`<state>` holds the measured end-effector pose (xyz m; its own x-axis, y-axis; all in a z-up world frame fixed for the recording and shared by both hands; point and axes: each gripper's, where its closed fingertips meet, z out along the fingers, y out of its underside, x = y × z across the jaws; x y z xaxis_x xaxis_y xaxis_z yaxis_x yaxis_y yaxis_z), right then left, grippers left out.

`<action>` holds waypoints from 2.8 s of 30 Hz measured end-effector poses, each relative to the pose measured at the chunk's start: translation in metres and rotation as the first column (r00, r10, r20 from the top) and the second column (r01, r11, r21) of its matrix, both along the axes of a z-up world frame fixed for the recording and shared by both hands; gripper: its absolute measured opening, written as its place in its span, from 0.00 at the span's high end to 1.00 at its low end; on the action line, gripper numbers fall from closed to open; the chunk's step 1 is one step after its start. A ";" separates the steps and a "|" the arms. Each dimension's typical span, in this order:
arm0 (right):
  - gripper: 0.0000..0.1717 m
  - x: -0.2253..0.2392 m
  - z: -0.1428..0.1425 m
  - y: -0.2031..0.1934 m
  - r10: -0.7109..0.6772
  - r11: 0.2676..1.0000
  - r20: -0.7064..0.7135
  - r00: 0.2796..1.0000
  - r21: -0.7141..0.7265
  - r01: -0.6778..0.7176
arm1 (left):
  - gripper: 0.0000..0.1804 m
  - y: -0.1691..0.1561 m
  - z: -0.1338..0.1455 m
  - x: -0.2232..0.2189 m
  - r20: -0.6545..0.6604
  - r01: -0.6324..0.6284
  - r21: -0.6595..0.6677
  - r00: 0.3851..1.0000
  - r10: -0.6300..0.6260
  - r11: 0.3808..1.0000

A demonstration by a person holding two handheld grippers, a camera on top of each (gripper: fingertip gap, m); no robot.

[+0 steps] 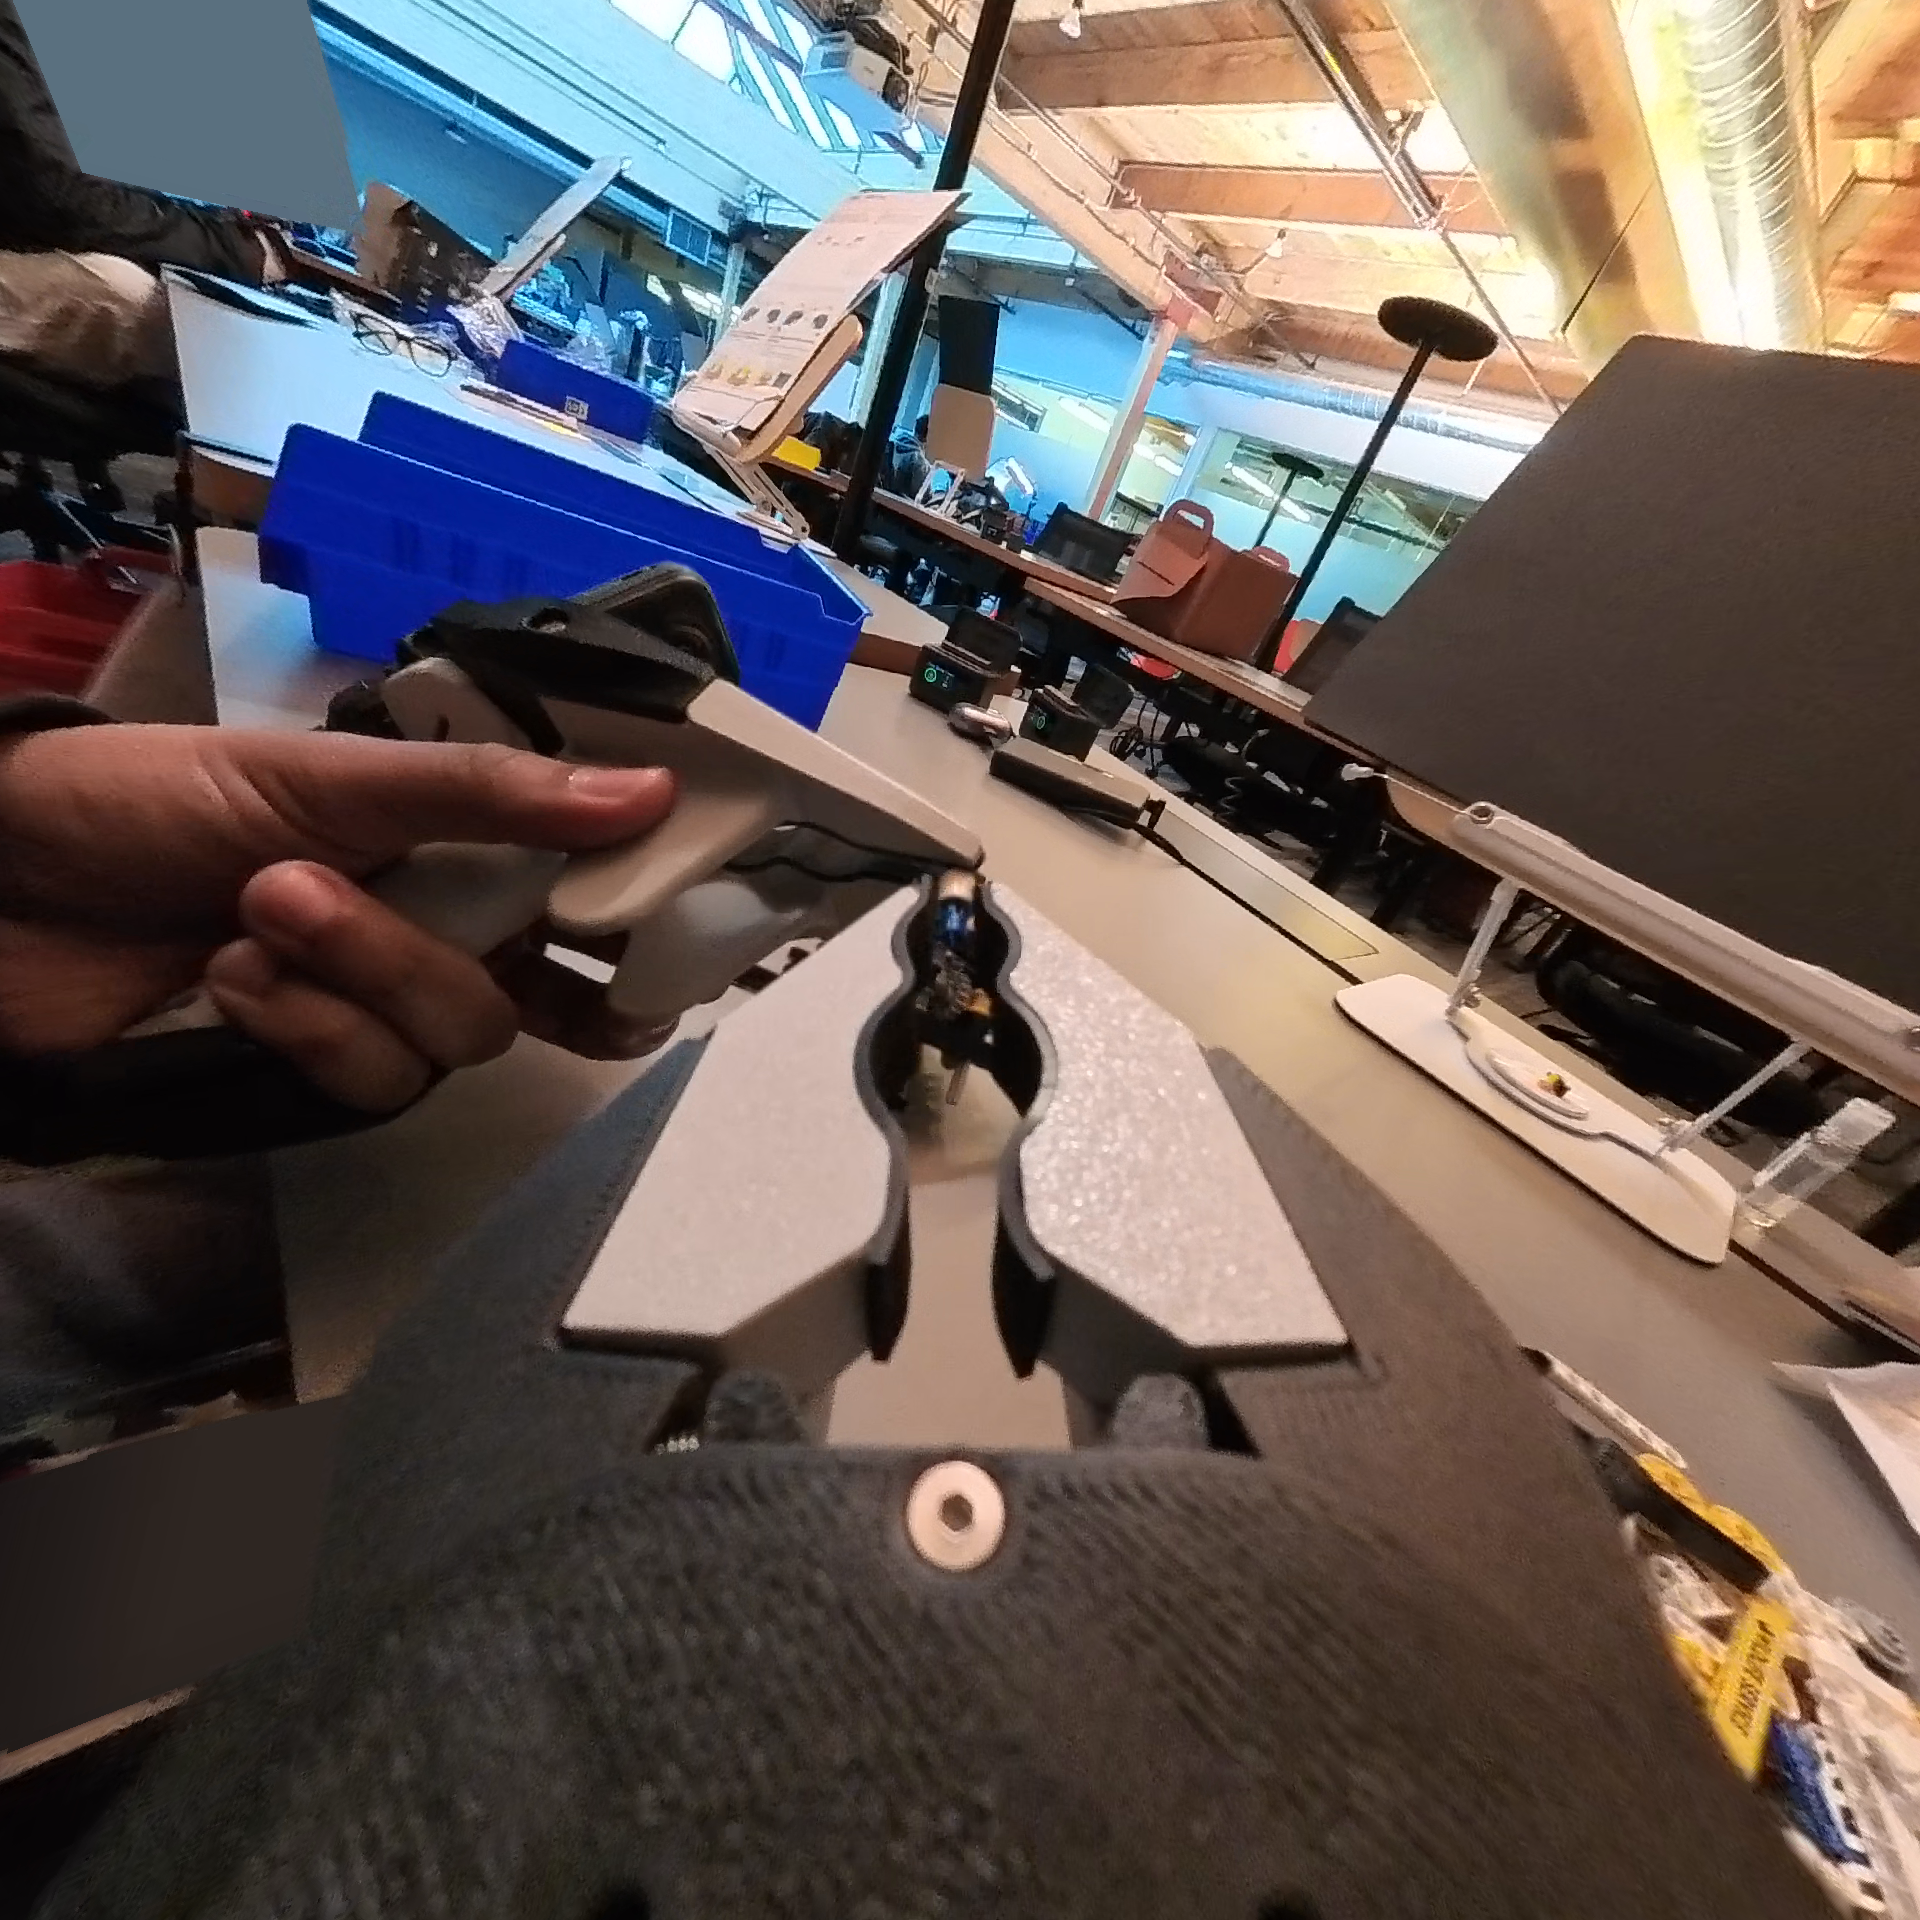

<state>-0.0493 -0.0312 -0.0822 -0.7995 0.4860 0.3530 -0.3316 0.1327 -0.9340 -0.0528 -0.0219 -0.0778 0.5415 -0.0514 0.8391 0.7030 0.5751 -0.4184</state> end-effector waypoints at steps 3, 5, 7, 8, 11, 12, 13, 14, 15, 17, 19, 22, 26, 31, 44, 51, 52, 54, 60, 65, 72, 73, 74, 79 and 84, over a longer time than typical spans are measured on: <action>0.98 0.000 0.000 0.000 0.005 1.000 0.012 1.000 -0.006 -0.005 | 0.98 0.000 -0.001 0.001 0.012 0.020 0.011 1.000 -0.020 1.000; 0.98 -0.001 0.001 -0.001 -0.008 1.000 -0.002 1.000 -0.006 0.008 | 0.98 0.002 -0.001 0.001 0.020 0.029 0.015 0.999 -0.029 0.999; 0.98 -0.002 -0.001 -0.003 -0.008 1.000 -0.001 1.000 0.017 0.008 | 0.98 0.000 -0.003 0.000 0.027 0.009 0.014 1.000 -0.010 1.000; 0.98 -0.003 -0.001 -0.003 -0.002 1.000 0.022 1.000 0.023 0.001 | 0.98 -0.001 -0.003 -0.001 0.031 -0.003 0.016 1.000 0.003 1.000; 0.98 -0.003 0.000 -0.003 0.014 1.000 0.082 0.997 0.003 -0.014 | 0.99 -0.003 -0.001 -0.003 0.036 -0.043 0.030 0.998 0.041 0.999; 0.98 -0.003 0.001 -0.002 0.011 1.000 0.083 0.996 -0.003 -0.010 | 0.99 -0.003 0.000 -0.004 0.034 -0.056 0.022 0.998 0.056 0.998; 0.97 -0.002 0.002 0.002 0.010 1.000 0.081 0.997 -0.013 -0.009 | 0.98 -0.012 0.002 -0.008 0.037 -0.110 0.042 0.993 0.108 0.993; 0.98 -0.002 0.004 0.010 0.005 0.999 0.089 0.996 -0.040 -0.001 | 0.99 -0.045 0.009 -0.019 0.060 -0.232 0.125 0.972 0.226 0.965; 0.98 -0.003 0.003 0.019 0.002 0.998 0.127 0.992 -0.060 0.005 | 0.99 -0.071 0.009 -0.024 0.045 -0.287 0.109 0.958 0.284 0.952; 0.97 -0.006 -0.003 0.032 0.000 0.996 0.196 0.981 -0.088 0.018 | 0.98 -0.088 0.011 -0.021 -0.022 -0.330 -0.007 0.944 0.330 0.944; 0.97 -0.010 -0.008 0.038 -0.023 0.997 0.196 0.980 -0.070 0.038 | 0.98 -0.080 0.019 -0.015 -0.055 -0.292 -0.028 0.955 0.290 0.956; 0.97 -0.023 -0.017 0.042 -0.102 0.995 0.176 0.979 0.005 0.103 | 0.98 -0.072 0.024 -0.016 -0.065 -0.278 0.004 0.958 0.278 0.960; 0.97 -0.068 -0.057 0.074 -0.333 0.930 0.252 0.909 0.249 0.272 | 0.98 -0.058 0.015 -0.019 -0.056 -0.239 -0.024 0.970 0.238 0.971; 0.82 -0.112 -0.091 0.133 -0.525 0.839 0.438 0.730 0.412 0.356 | 0.99 -0.022 0.003 -0.014 -0.104 -0.179 -0.198 0.981 0.161 0.964; 0.86 -0.115 -0.035 0.215 -0.597 0.797 0.289 0.748 0.108 0.595 | 0.99 0.097 -0.032 -0.059 -0.185 -0.037 -0.634 0.977 -0.105 0.773; 0.88 -0.102 -0.026 0.223 -0.589 0.799 0.261 0.765 0.049 0.599 | 0.95 0.158 -0.040 -0.145 -0.129 0.018 -0.719 0.979 -0.159 0.695; 0.88 -0.100 -0.027 0.225 -0.590 0.799 0.260 0.765 0.050 0.599 | 0.92 0.164 -0.043 -0.149 -0.099 0.050 -0.719 0.980 -0.174 0.693; 0.88 -0.097 -0.027 0.227 -0.583 0.802 0.271 0.766 0.039 0.596 | 0.87 0.167 -0.046 -0.154 -0.079 0.065 -0.724 0.981 -0.176 0.687; 0.88 -0.085 -0.027 0.237 -0.586 0.794 0.287 0.758 0.014 0.608 | 0.80 0.120 -0.012 -0.135 -0.187 -0.071 -0.661 0.980 -0.072 0.747; 0.87 -0.075 -0.029 0.224 -0.556 0.817 0.297 0.776 0.023 0.576 | 0.79 0.026 0.034 -0.094 -0.380 -0.342 -0.648 0.920 0.101 0.680; 0.80 -0.044 -0.034 0.117 -0.242 0.958 0.453 0.858 -0.029 0.286 | 0.79 -0.108 0.021 -0.048 -0.479 -0.582 -0.717 0.811 0.336 0.384; 0.79 -0.039 -0.035 0.102 -0.213 0.968 0.460 0.862 -0.018 0.249 | 0.79 -0.114 0.012 -0.043 -0.463 -0.572 -0.725 0.817 0.344 0.383; 0.79 -0.036 -0.037 0.088 -0.190 0.976 0.462 0.866 -0.007 0.217 | 0.79 -0.116 0.002 -0.038 -0.442 -0.553 -0.735 0.829 0.343 0.391; 0.78 -0.019 -0.041 0.032 -0.084 0.996 0.481 0.873 0.021 0.085 | 0.80 -0.112 -0.031 -0.024 -0.418 -0.512 -0.762 0.856 0.304 0.395; 0.78 -0.012 -0.043 0.001 -0.047 0.998 0.455 0.889 0.061 0.022 | 0.80 -0.109 -0.036 -0.015 -0.457 -0.534 -0.748 0.845 0.278 0.394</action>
<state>-0.0611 -0.0303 -0.1248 -0.8616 0.5072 -0.0209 0.1350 0.1893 -0.9726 -0.0677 -0.1305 -0.1133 0.4611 0.8656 0.1951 0.2987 0.0556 -0.9527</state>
